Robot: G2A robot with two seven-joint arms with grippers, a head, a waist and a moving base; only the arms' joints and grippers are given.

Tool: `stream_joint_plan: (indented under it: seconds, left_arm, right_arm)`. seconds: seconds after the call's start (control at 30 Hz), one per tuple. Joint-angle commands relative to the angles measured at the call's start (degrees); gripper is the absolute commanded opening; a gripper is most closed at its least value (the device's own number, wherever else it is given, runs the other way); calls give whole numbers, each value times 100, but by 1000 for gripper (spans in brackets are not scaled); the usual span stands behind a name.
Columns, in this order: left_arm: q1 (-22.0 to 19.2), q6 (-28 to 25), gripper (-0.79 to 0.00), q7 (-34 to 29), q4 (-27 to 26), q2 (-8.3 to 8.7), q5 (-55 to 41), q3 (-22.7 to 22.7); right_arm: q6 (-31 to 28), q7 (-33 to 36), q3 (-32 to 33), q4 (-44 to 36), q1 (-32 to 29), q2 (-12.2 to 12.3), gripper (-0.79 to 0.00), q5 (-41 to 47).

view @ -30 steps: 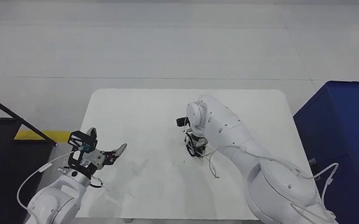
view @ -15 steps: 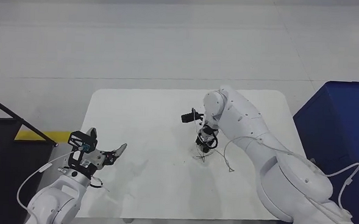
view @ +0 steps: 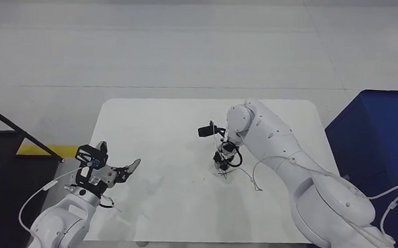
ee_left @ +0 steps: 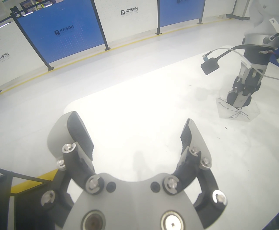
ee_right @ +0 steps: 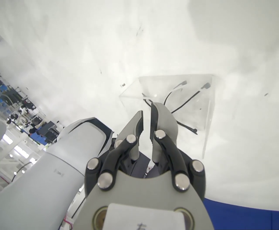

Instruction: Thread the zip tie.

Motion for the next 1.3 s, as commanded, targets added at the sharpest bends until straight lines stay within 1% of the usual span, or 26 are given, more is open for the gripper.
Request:
stream_joint_plan:
  seconds: [0.0, 0.03, 0.07, 0.17, 0.27, 0.37, 0.47, 0.53, 0.57, 0.67, 0.77, 1.03, 1.17, 1.2, 1.27]
  left_arm:
    - [0, 0, 0, 0, 0, 0, 0, 0]
    - [0, 0, 0, 0, 0, 0, 0, 0]
    - [0, 0, 0, 0, 0, 0, 0, 0]
    - [0, 0, 0, 0, 0, 0, 0, 0]
    - [0, 0, 0, 0, 0, 0, 0, 0]
    - [0, 0, 0, 0, 0, 0, 0, 0]
    - [0, 0, 0, 0, 0, 0, 0, 0]
    - [0, 0, 0, 0, 0, 0, 0, 0]
    - [0, 0, 0, 0, 0, 0, 0, 0]
    - [0, 0, 0, 0, 0, 0, 0, 0]
    - [0, 0, 0, 0, 0, 0, 0, 0]
    - [0, 0, 0, 0, 0, 0, 0, 0]
    - [0, 0, 0, 0, 0, 0, 0, 0]
    - [0, 0, 0, 0, 0, 0, 0, 0]
    - [0, 0, 0, 0, 0, 0, 0, 0]
  right_arm:
    - [194, -65, -6, -55, -31, -2, -597, -74]
    - [318, -130, -17, -79, -51, -7, -563, -134]
    - [420, -180, -30, -114, -72, -15, -551, -187]
    - [618, -210, -54, -173, -109, -38, -539, -301]
    - [684, -177, -60, -185, -108, -54, -539, -383]
    - [737, -154, -55, -177, -102, -67, -560, -447]
    - [842, -173, -66, -194, -117, -85, -557, -545]
    - [881, -160, -74, -199, -129, -98, -573, -600]
    - [886, -151, -76, -207, -131, -104, -570, -624]
    - [843, -98, -76, -200, -141, -121, -594, -670]
    - [788, -38, -68, -185, -145, -138, -597, -696]
    - [934, -94, -57, -111, -156, -211, -591, -822]
    - [1001, -120, -57, -63, -162, -253, -603, -887]
    - [1026, -135, -63, -51, -164, -265, -622, -916]
    - [1102, -186, -81, -31, -176, -293, -628, -989]
